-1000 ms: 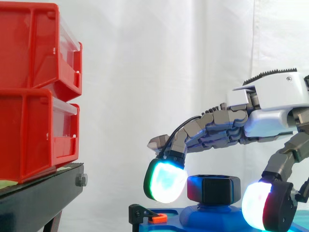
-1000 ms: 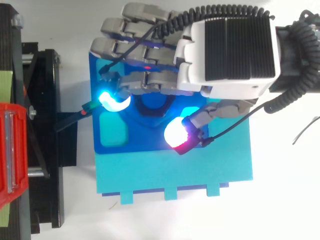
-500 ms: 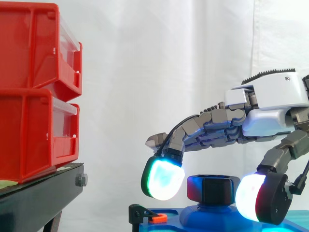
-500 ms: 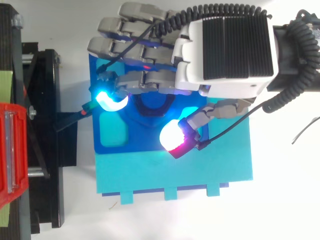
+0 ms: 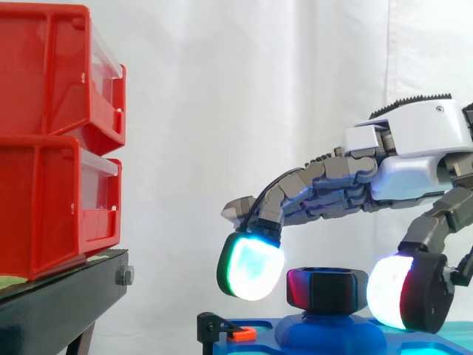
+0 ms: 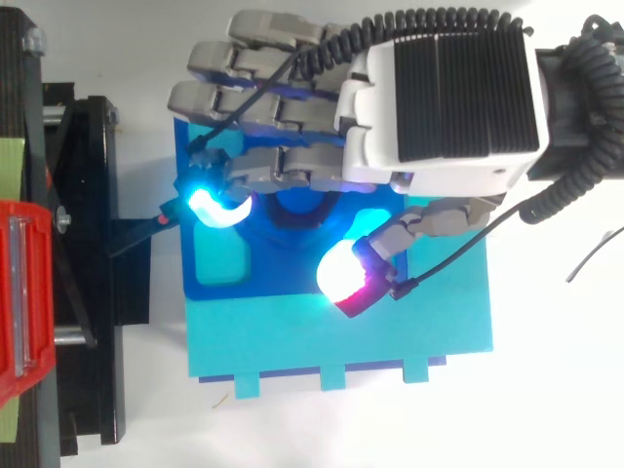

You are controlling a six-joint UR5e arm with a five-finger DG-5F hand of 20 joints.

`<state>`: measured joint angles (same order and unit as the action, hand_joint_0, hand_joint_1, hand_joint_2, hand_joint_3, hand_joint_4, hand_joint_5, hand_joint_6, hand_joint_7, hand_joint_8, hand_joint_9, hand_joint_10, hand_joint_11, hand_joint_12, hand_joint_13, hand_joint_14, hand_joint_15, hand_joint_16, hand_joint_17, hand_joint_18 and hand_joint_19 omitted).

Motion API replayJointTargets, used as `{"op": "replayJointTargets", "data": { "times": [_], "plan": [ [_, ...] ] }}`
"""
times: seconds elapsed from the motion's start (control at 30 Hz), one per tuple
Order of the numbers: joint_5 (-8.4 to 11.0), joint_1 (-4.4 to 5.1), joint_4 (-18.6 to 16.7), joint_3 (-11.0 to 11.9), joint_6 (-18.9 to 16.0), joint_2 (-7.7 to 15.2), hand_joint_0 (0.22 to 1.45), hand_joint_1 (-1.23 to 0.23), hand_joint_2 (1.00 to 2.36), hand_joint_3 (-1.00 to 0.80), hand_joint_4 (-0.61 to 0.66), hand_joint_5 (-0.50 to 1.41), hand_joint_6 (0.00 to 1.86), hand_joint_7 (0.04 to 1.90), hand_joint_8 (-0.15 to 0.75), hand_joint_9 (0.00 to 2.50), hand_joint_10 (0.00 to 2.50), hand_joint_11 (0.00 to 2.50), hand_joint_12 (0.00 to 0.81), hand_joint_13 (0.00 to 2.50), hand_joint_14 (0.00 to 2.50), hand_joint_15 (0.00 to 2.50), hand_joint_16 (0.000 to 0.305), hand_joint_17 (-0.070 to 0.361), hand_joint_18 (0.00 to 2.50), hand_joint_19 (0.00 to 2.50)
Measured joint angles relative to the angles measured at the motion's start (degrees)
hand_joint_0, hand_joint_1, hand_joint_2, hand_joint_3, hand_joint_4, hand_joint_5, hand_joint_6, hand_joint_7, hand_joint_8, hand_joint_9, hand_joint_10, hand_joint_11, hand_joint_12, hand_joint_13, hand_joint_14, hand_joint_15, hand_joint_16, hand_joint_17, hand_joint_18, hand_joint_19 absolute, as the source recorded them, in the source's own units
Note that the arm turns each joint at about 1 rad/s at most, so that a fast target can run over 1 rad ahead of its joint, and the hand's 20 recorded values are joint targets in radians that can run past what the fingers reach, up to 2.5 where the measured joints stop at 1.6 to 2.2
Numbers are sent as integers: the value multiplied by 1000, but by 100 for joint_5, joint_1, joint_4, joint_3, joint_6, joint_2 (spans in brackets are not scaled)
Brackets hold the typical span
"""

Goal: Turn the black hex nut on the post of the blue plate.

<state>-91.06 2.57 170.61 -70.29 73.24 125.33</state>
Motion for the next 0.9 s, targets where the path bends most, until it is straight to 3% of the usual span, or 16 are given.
{"op": "replayJointTargets", "data": {
  "times": [0.2,0.9],
  "plan": [
    [-60,-10,158,23,-6,0,428,-804,1000,-500,104,-300,502,696,140,0,0,0,308,0,0,0,45,101,0,50],
    [-115,-48,203,133,-3,-1,436,-768,1000,-500,109,-297,502,704,145,0,0,0,305,0,0,0,44,100,0,57]
  ]
}}
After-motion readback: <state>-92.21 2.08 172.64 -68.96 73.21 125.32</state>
